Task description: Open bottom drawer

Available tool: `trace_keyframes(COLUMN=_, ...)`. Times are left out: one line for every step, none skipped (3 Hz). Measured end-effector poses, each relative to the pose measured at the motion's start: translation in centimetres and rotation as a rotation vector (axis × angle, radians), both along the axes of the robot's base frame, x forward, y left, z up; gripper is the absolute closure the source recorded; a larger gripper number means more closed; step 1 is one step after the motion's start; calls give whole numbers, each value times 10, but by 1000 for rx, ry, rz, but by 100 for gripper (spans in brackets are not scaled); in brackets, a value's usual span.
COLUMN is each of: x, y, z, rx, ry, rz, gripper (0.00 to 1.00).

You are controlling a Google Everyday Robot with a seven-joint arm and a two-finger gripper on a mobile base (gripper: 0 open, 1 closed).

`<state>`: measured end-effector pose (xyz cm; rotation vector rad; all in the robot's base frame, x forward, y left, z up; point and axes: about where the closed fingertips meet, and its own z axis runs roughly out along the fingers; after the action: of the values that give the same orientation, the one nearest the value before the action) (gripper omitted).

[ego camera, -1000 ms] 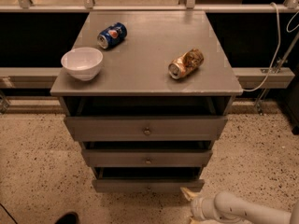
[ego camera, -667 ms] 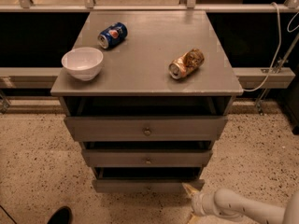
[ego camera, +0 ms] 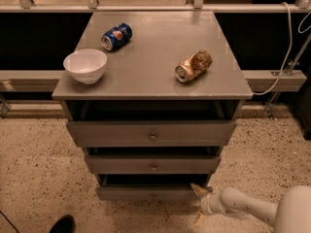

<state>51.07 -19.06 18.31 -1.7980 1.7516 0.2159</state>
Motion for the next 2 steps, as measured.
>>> trace_keyframes(x=19, y=3, z=-5, rx=-14, ry=-9, rz=10, gripper=0)
trace_keyframes(x=36, y=6, z=-15, rx=-13, ry=0, rz=15, gripper=8)
